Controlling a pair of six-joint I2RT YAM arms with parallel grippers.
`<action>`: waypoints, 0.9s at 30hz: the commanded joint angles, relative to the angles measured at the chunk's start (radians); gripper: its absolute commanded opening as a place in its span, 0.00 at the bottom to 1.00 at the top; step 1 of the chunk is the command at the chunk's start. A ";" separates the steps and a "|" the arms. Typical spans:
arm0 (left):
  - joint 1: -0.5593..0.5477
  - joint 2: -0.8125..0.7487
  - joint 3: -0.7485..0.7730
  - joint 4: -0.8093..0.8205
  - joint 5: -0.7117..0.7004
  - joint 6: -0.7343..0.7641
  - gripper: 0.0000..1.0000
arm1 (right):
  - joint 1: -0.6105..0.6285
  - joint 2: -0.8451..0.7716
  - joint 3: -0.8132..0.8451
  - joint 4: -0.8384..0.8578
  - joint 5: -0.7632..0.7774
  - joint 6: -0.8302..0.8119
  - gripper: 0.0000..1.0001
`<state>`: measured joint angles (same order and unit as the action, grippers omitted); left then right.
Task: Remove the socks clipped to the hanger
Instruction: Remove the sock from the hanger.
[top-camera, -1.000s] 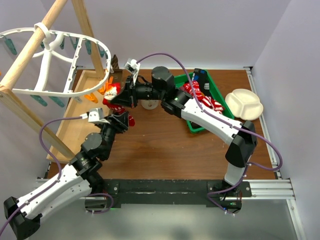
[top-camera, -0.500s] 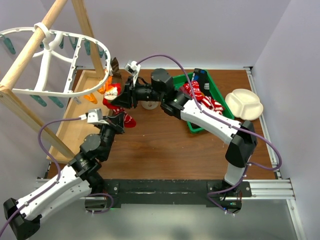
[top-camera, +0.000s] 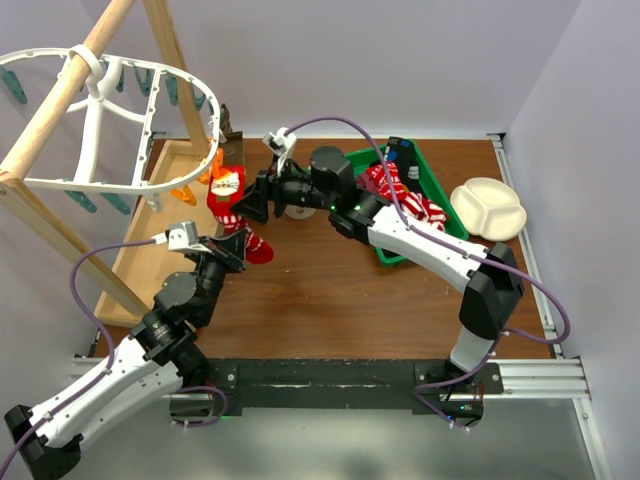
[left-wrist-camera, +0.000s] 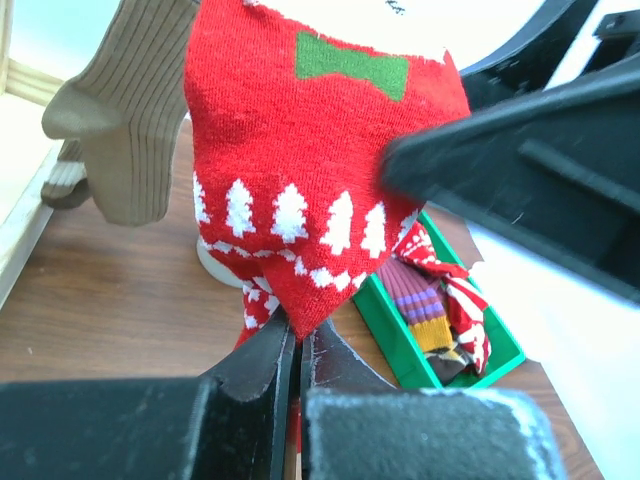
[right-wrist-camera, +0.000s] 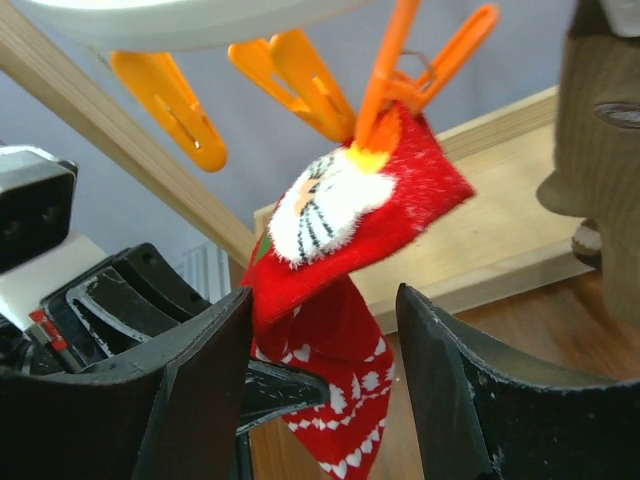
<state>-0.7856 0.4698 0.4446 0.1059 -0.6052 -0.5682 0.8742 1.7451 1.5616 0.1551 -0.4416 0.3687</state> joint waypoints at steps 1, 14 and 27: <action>0.005 0.001 -0.001 0.000 0.007 -0.039 0.00 | -0.084 -0.072 -0.026 0.193 -0.011 0.120 0.62; 0.006 0.035 0.003 0.006 0.021 -0.039 0.00 | -0.112 0.083 0.156 0.281 -0.032 0.236 0.66; 0.006 0.036 0.011 0.008 0.024 -0.025 0.00 | -0.058 0.186 0.293 0.196 0.015 0.162 0.63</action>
<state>-0.7856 0.5083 0.4446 0.0799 -0.5797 -0.5911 0.8051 1.9415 1.7954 0.3412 -0.4541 0.5491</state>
